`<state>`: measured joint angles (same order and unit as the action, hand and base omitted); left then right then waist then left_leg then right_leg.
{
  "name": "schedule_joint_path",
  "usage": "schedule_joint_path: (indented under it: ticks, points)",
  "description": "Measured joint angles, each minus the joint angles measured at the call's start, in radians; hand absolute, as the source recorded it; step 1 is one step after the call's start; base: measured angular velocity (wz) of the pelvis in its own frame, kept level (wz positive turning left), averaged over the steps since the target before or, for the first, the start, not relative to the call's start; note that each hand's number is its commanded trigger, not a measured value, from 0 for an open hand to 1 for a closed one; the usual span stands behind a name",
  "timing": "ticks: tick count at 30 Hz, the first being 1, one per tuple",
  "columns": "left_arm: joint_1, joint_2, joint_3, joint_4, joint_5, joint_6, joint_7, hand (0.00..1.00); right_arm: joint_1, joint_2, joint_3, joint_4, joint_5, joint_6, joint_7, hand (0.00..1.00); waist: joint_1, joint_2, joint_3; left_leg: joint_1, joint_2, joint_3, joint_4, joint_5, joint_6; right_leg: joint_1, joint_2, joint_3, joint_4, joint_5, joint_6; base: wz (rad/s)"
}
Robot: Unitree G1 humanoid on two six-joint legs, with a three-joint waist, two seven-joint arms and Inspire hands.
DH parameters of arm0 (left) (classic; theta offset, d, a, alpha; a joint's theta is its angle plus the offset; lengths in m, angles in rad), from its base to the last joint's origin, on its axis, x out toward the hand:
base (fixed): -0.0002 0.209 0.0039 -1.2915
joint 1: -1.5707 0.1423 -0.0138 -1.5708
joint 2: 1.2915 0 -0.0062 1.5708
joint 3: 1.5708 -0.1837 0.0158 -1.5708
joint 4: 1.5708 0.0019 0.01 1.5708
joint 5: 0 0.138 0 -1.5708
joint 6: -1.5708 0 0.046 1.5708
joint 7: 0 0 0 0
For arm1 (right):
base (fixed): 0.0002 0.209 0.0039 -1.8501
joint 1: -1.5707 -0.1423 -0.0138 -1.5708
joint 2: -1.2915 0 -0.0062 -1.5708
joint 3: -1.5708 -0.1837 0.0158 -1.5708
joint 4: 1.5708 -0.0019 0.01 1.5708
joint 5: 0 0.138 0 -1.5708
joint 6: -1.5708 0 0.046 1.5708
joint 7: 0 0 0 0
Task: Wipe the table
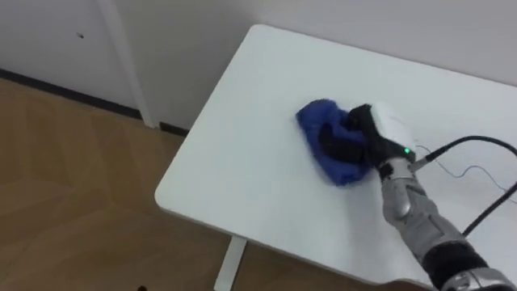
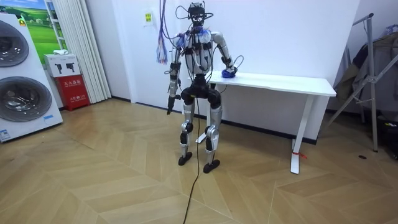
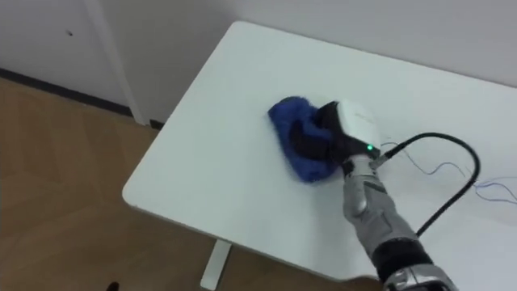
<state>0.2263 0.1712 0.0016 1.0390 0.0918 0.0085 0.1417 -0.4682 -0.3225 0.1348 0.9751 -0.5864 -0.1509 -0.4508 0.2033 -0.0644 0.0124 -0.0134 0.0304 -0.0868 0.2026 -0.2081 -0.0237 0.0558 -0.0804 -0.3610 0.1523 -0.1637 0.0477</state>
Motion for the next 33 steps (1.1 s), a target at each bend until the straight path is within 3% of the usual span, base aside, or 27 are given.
schedule_joint_path:
  ticks: [4,7,9,11,13,14,15,16,17,18,19,22,25,29,33]
  points:
    - [0.033,0.021,0.007,-0.028,0.000,0.014,0.000,0.00,0.020,-0.031,-0.052,0.022,0.008,0.003,-0.055,1.00,-0.024,-0.004,-0.0007,-0.005,-0.002,-0.010,-0.008,0.004,-0.001,-0.003,-0.001,0.000,-0.003,0.000,0.000,0.11]
    - [0.036,0.027,0.026,-0.034,0.001,0.014,0.002,0.00,0.115,-0.036,-0.089,-0.003,0.020,-0.010,-0.104,1.00,-0.036,-0.011,-0.0013,0.029,-0.002,-0.024,-0.017,0.004,0.000,0.020,-0.001,0.002,0.001,0.000,0.000,0.09]
    - [0.037,0.032,0.039,-0.040,0.012,0.013,0.006,0.00,0.202,-0.036,-0.132,-0.028,0.024,-0.027,-0.116,1.00,-0.066,-0.019,-0.0013,0.060,-0.007,-0.028,-0.023,0.004,0.000,0.061,-0.005,0.000,-0.003,0.000,0.000,0.29]
    - [0.046,0.036,0.046,-0.071,0.012,0.014,0.009,0.00,0.265,-0.035,-0.172,-0.044,0.023,-0.034,-0.136,1.00,-0.080,-0.026,-0.0067,0.076,-0.006,-0.028,-0.031,0.004,0.000,0.070,-0.006,0.003,0.007,0.000,0.000,0.15]
    - [0.055,0.034,0.056,-0.105,0.013,0.011,0.022,0.00,0.303,-0.035,-0.202,-0.048,0.024,-0.041,-0.150,1.00,-0.076,-0.019,-0.0033,0.098,0.015,-0.072,-0.042,0.005,0.002,0.043,-0.002,0.009,0.055,-0.019,0.001,-0.38]
    - [0.054,0.042,0.063,-0.118,0.023,-0.001,0.038,0.00,0.322,-0.032,-0.203,-0.055,0.022,-0.049,-0.164,1.00,-0.064,-0.022,-0.0041,0.105,0.027,-0.130,-0.042,0.005,0.001,0.002,0.035,0.071,0.006,-0.019,-0.014,-0.86]
    - [0.054,0.045,0.082,-0.112,0.031,-0.009,0.049,0.00,0.325,-0.029,-0.188,-0.073,0.014,-0.053,-0.172,1.00,-0.062,-0.026,-0.0027,0.100,0.033,-0.138,-0.041,0.001,-0.004,-0.044,0.062,0.094,-0.056,0.064,-0.065,-0.71]
    - [0.060,0.043,0.084,-0.105,0.030,-0.007,0.050,0.00,0.331,-0.031,-0.183,-0.087,0.005,-0.051,-0.176,1.00,-0.074,-0.018,-0.0141,0.100,0.041,-0.130,-0.037,-0.002,-0.015,-0.036,0.060,0.063,-0.038,0.077,-0.057,-0.08]
    - [0.058,0.042,0.083,-0.110,0.027,-0.012,0.049,0.00,0.363,-0.031,-0.179,-0.102,-0.002,-0.050,-0.188,1.00,-0.117,-0.010,-0.0157,0.104,0.043,-0.075,-0.038,0.000,-0.021,-0.022,0.060,0.049,-0.027,0.079,-0.058,0.45]
    - [0.051,0.041,0.078,-0.117,0.017,-0.022,0.048,0.00,0.383,-0.031,-0.179,-0.122,-0.003,-0.039,-0.189,1.00,-0.131,-0.001,-0.0125,0.126,0.050,0.001,-0.051,0.004,-0.022,-0.005,0.063,0.057,-0.019,0.078,-0.056,0.41]
    - [0.049,0.040,0.072,-0.118,0.014,-0.028,0.049,0.00,0.390,-0.030,-0.178,-0.138,-0.007,-0.029,-0.186,1.00,-0.134,0.002,-0.0129,0.134,0.051,0.029,-0.053,0.006,-0.021,-0.001,0.063,0.062,-0.018,0.076,-0.054,0.06]
    - [0.023,0.032,0.053,-0.117,-0.014,-0.033,0.052,0.00,0.382,-0.027,-0.146,-0.203,-0.030,0.018,-0.163,1.00,-0.106,0.002,-0.0113,0.157,0.046,0.060,-0.073,0.007,-0.020,-0.007,0.070,0.076,-0.017,0.070,-0.047,-0.36]
    - [0.016,0.029,0.033,-0.104,-0.019,-0.032,0.053,0.00,0.368,-0.020,-0.057,-0.304,-0.096,0.078,-0.123,1.00,-0.078,0.001,-0.0097,0.172,0.040,0.077,-0.077,0.007,-0.020,-0.006,0.069,0.087,-0.015,0.070,-0.047,-0.30]
    - [0.000,0.027,0.006,-0.066,-0.022,-0.021,0.064,0.00,0.264,0.047,0.113,-0.389,-0.192,0.130,-0.038,1.00,-0.044,-0.001,-0.0050,0.163,0.041,0.089,-0.075,0.007,-0.020,-0.012,0.070,0.081,-0.015,0.067,-0.050,0.03]
    - [-0.010,0.013,0.003,-0.067,-0.007,-0.013,0.067,0.00,0.172,0.067,0.206,-0.433,-0.237,0.128,0.054,1.00,0.021,-0.002,-0.0018,0.128,0.041,0.087,-0.075,0.004,-0.015,-0.039,0.069,0.084,-0.010,0.067,-0.058,0.28]
